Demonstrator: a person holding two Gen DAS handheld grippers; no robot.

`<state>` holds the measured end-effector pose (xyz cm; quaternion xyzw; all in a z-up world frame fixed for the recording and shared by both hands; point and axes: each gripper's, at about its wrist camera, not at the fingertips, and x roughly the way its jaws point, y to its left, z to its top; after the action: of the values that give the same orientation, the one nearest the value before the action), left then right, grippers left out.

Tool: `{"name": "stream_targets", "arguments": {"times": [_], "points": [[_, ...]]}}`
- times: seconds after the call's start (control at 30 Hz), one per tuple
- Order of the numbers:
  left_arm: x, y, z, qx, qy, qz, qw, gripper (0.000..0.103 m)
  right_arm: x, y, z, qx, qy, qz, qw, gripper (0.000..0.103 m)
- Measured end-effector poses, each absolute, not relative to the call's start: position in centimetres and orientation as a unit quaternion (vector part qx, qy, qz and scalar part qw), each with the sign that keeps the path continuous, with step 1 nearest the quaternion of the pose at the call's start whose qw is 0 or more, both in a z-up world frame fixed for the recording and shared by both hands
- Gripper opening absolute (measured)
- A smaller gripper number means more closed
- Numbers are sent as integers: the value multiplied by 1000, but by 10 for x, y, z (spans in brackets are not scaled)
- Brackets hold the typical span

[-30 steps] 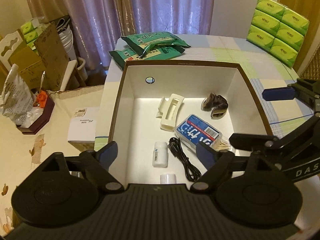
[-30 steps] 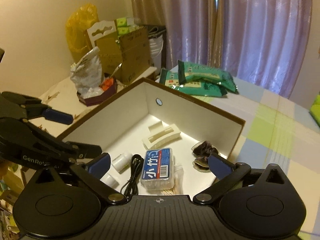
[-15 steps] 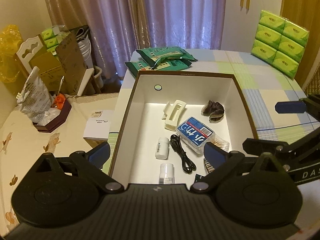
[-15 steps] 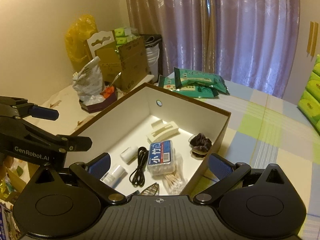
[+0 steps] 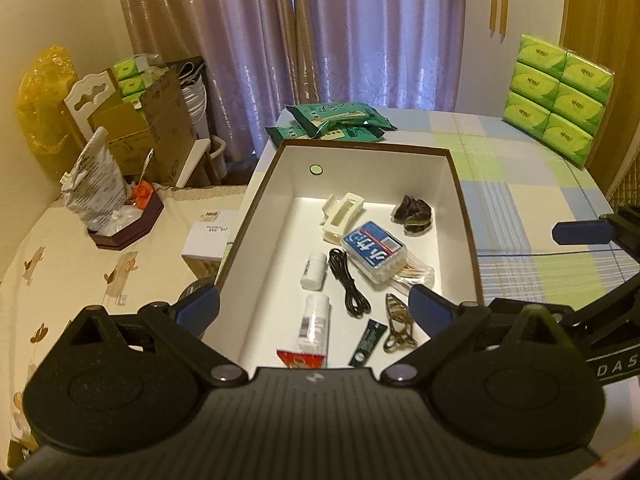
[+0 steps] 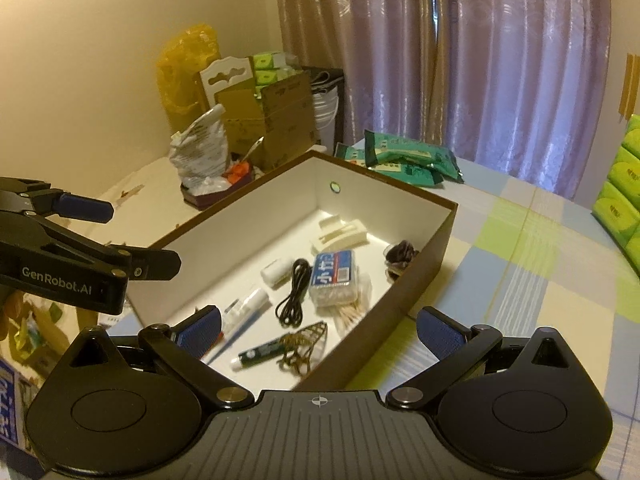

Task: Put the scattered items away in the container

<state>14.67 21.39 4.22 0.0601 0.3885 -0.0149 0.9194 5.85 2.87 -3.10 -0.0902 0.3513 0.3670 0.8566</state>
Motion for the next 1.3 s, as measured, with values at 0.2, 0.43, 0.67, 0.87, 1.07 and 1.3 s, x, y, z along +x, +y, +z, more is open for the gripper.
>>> {"name": "stream_targets", "arguments": {"times": [0.2,0.43,0.67,0.87,1.07,1.3], "points": [[125,199,42,64,388,-2,919,102,45,13,-31,-90,354,378,851,101],[105,188,37,46,401,4,915,102,33,-2,-33,-91,360,390,842,101],[89,177,28,27,417,16,908,102,29,-15,-39,-94,371,401,833,101],[77,168,20,24,430,27,902,102,24,-23,-43,-99,375,413,824,101],[67,160,11,17,443,38,896,102,21,-30,-47,-101,378,423,817,101],[58,153,3,8,452,54,890,102,14,-40,-50,-103,382,431,811,101]]}}
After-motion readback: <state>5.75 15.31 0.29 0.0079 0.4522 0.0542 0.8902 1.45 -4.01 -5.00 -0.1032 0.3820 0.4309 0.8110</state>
